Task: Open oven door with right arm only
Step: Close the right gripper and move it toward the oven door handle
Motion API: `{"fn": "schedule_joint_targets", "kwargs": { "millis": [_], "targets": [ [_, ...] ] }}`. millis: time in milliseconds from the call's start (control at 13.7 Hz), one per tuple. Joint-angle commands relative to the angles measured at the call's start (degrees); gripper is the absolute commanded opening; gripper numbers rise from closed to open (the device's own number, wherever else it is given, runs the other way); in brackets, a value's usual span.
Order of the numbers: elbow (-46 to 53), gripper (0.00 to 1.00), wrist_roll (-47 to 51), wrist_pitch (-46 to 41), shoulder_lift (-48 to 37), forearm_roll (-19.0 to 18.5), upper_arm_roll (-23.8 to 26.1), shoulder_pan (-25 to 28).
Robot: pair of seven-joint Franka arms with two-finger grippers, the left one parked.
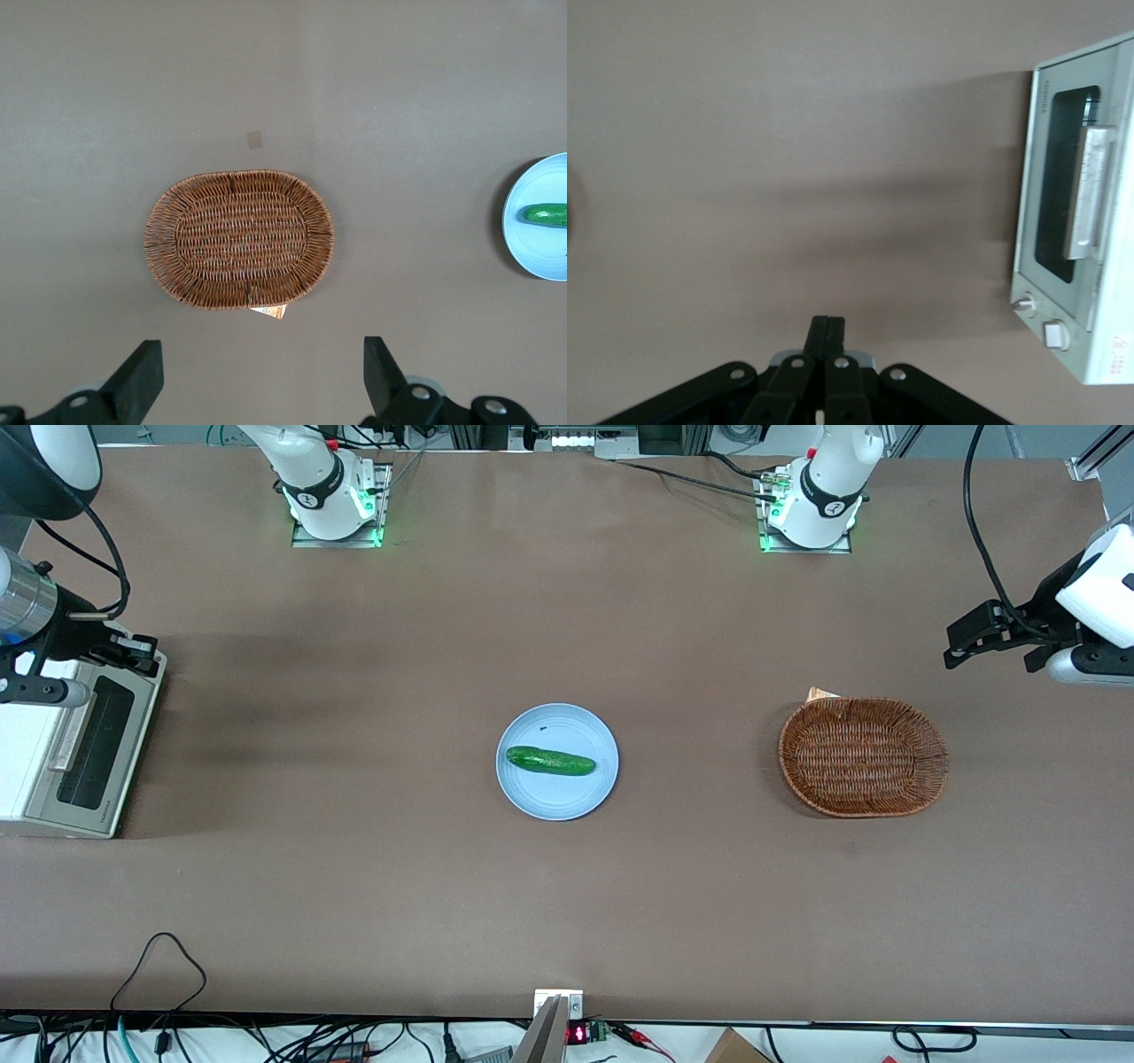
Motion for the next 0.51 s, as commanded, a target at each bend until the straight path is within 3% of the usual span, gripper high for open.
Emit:
{"fn": "schedule_joint_targets", "kwargs": {
  "millis": [0,439],
  "targets": [
    [0.1,0.0,1.1,0.0,1.1,-4.2,-0.3,0.4],
    [0.1,0.0,1.4,0.3,5.6,-15.6,-0.9,0.3]
  ]
}}
